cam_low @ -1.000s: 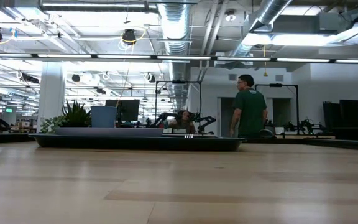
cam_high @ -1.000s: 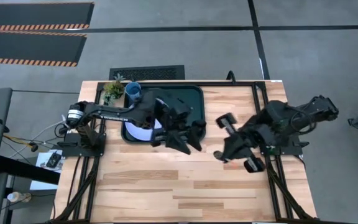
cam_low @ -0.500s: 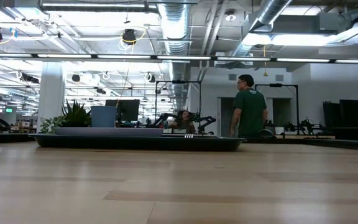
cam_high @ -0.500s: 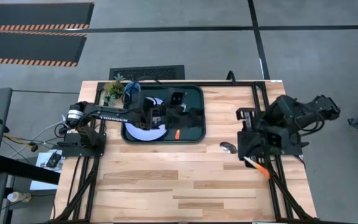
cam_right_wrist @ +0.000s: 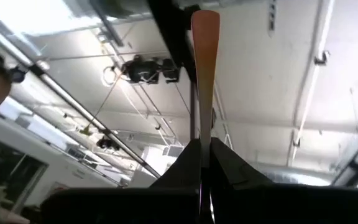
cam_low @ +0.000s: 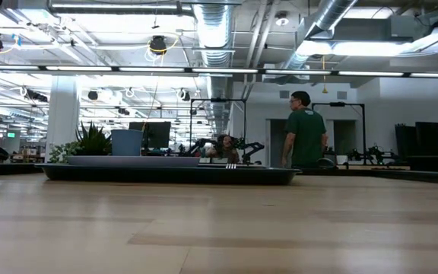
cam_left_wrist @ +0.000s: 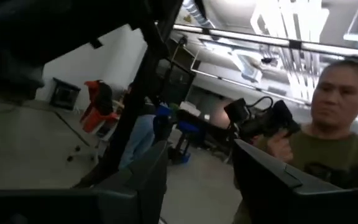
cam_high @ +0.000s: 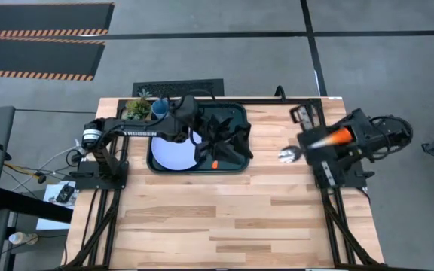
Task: Pick and place plate/cup/fork/spoon on tray
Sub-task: Place the orange spoon to the right of the orange fork on the dark green tray
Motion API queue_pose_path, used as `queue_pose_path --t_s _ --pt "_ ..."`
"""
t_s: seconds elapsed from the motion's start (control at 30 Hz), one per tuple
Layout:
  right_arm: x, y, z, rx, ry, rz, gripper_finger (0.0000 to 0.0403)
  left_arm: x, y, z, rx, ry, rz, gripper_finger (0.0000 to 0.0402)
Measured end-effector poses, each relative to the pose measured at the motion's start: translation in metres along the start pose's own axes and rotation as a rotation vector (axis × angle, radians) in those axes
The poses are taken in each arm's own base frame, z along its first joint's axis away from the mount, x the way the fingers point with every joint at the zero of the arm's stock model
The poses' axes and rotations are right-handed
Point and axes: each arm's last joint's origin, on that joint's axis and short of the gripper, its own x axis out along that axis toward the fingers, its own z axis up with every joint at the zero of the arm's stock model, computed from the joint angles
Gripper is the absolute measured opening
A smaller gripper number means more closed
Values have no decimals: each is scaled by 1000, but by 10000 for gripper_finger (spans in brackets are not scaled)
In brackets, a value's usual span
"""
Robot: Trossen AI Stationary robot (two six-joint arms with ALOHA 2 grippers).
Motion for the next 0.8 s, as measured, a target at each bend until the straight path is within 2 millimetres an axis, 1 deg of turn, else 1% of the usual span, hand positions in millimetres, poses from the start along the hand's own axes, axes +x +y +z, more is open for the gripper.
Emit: queue_pose_path --t_s 0.13,0.23,0.33,0.43,0.53,0.63,0.8 --pt "-1 -10 -16 167 12 -85 24 -7 3 1 -10 73 -61 167" --pt "-2 -18 -35 288 13 -122 24 -11 3 2 -23 111 -99 167" --pt "-5 -26 -60 378 66 -149 24 -11 4 3 -45 115 -100 167" --pt "-9 -34 -79 452 119 -119 24 -11 2 3 -101 147 -137 167" --pt "-13 -41 -83 493 143 -68 24 -9 -3 4 -147 152 -171 167" --pt "-15 -45 -89 508 159 -45 22 -9 -9 9 -142 123 -205 167" --pt "-14 -44 -86 477 143 -25 23 -9 -9 10 -192 106 -188 167"
